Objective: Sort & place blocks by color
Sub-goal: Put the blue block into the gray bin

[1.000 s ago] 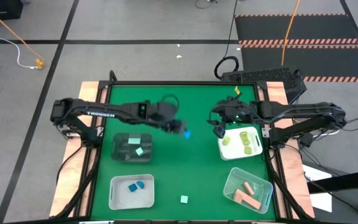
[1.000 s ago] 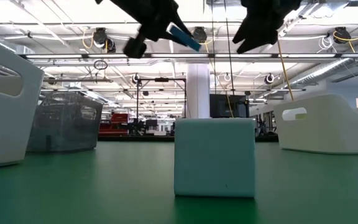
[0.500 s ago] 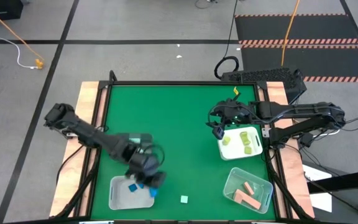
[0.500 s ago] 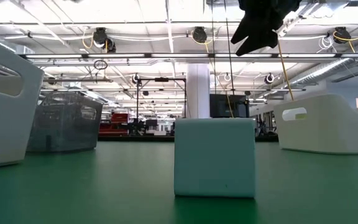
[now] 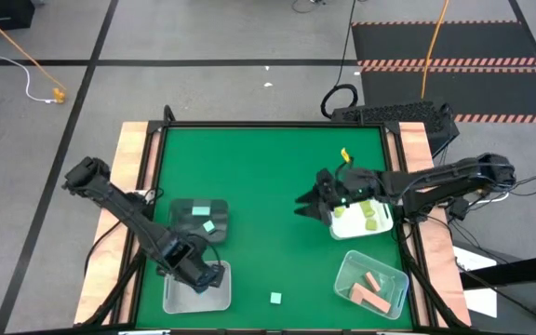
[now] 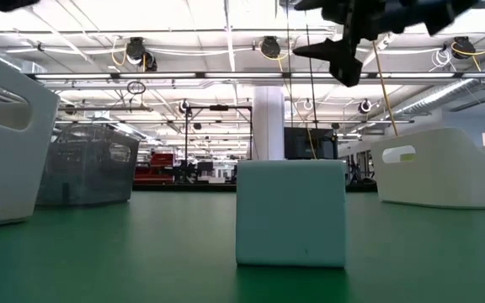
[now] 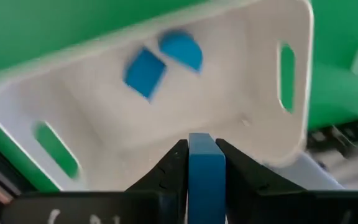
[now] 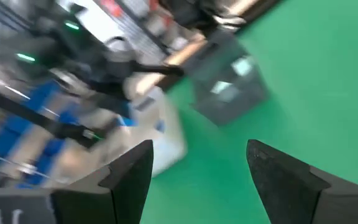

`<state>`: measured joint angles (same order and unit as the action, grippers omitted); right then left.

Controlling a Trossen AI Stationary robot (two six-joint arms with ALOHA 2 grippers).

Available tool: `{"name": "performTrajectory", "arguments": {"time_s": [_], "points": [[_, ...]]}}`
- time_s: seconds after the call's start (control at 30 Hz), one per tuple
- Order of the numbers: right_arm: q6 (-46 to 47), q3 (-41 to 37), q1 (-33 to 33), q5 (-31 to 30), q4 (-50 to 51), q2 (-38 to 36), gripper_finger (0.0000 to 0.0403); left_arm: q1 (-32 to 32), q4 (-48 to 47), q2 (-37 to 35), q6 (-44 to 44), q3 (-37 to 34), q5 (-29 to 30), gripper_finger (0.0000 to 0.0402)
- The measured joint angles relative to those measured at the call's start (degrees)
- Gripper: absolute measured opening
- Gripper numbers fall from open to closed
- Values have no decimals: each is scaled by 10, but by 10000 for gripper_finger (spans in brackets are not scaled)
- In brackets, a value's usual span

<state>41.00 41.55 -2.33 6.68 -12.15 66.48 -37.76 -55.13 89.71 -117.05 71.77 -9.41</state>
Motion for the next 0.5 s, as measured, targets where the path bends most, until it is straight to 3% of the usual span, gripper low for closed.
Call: {"name": "performTrajectory", "arguments": {"time_s": [0.2, 0.5], "points": [[94, -89, -60, -62, -180, 0, 251, -6, -26, 12, 42, -1, 60, 70], [71, -93, -199, -234, -261, 30, 251, -25, -2, 22, 103, 0, 99, 72]]}}
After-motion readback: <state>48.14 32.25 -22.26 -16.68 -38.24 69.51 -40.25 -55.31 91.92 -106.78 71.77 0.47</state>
